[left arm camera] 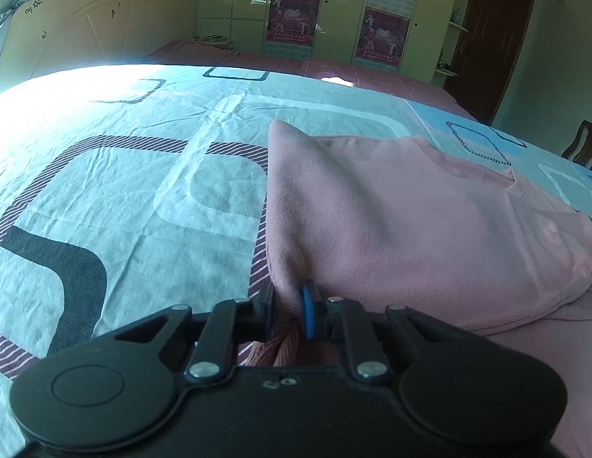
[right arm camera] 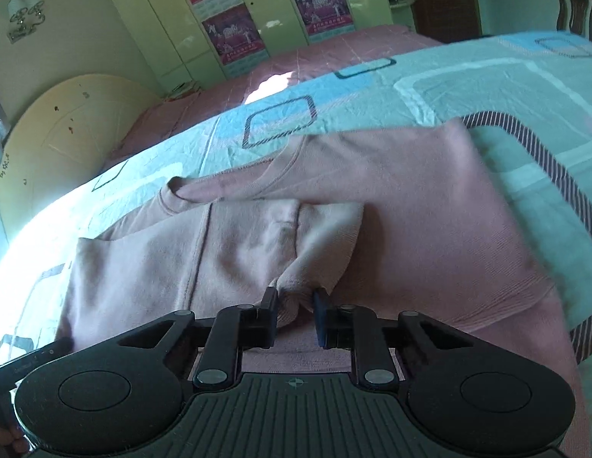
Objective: Fold small clothes
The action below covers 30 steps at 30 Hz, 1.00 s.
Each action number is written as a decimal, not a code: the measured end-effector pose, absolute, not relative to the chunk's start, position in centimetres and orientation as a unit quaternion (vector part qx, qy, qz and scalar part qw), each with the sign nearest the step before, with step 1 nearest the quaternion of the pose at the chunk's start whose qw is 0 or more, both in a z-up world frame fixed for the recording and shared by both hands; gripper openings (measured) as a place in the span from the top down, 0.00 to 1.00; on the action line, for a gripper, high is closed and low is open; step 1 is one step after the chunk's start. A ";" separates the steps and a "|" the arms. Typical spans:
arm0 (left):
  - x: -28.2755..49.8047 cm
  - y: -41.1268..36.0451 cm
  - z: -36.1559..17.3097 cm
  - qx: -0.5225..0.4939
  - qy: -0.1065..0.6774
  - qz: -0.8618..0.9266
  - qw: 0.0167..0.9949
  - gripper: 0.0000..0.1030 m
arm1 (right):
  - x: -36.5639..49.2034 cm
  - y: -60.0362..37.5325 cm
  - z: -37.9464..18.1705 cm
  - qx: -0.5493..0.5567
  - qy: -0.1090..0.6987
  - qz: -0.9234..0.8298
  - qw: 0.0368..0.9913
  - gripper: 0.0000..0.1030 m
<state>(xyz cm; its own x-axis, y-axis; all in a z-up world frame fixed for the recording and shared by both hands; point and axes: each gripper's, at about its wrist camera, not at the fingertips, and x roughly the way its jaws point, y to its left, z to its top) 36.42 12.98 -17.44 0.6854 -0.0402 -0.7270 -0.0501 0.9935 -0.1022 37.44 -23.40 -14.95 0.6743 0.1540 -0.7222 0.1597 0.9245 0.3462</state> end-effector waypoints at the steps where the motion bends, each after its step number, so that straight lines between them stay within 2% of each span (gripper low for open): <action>1: 36.4 13.0 -17.5 -0.059 0.397 0.003 0.916 0.85 | 37.3 -23.8 -14.9 0.199 0.405 -0.010 0.893 0.80; 5: 36.5 13.1 -17.5 -0.060 0.397 0.002 0.916 0.84 | 36.8 -24.9 -14.9 0.229 0.423 0.001 0.877 0.80; 6: 36.5 13.1 -17.5 -0.060 0.398 0.003 0.916 0.84 | 36.7 -25.1 -15.0 0.251 0.430 0.013 0.867 0.75; 7: 36.5 13.1 -17.5 -0.061 0.398 0.003 0.916 0.84 | 36.6 -25.1 -15.2 0.267 0.434 0.020 0.860 0.54; 8: 36.5 13.1 -17.5 -0.061 0.398 0.003 0.915 0.84 | 36.5 -25.0 -15.4 0.274 0.434 0.021 0.858 0.40; 9: 36.5 13.1 -17.5 -0.061 0.398 0.003 0.915 0.84 | 36.7 -24.8 -15.6 0.280 0.433 0.023 0.856 0.31; 11: 36.5 13.0 -17.5 -0.058 0.398 0.004 0.916 0.84 | 37.2 -24.5 -16.1 0.290 0.433 0.025 0.853 0.32; 12: 36.5 13.0 -17.5 -0.057 0.397 0.004 0.916 0.84 | 37.5 -24.4 -16.4 0.297 0.429 0.021 0.853 0.32; 14: 36.5 12.9 -17.5 -0.052 0.397 0.005 0.916 0.83 | 38.2 -24.3 -16.8 0.313 0.423 0.016 0.850 0.41; 16: 36.4 12.8 -17.4 -0.048 0.396 0.005 0.917 0.83 | 38.9 -24.3 -16.9 0.312 0.419 0.004 0.853 0.77; 17: 36.5 12.8 -17.4 -0.048 0.396 0.005 0.917 0.83 | 39.1 -24.3 -16.9 0.304 0.417 -0.004 0.857 0.81; 22: 36.4 12.8 -17.4 -0.046 0.396 0.003 0.917 0.83 | 37.4 -23.0 -13.9 0.195 0.364 -0.003 0.911 0.88; 25: 36.4 12.7 -17.5 -0.041 0.396 0.003 0.917 0.83 | 37.6 -23.5 -16.2 0.200 0.436 -0.011 0.878 0.88; 30: 36.8 12.9 -17.1 -0.028 0.405 -0.002 0.914 0.78 | 36.4 -24.5 -15.0 0.181 0.413 -0.040 0.892 0.86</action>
<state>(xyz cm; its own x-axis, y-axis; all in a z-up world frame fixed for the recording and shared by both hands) 36.81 12.87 -17.06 0.6717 -0.0270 -0.7403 -0.0181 0.9984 -0.0529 36.41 -24.50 -15.03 0.6554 0.0785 -0.7512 0.2204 0.9314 0.2896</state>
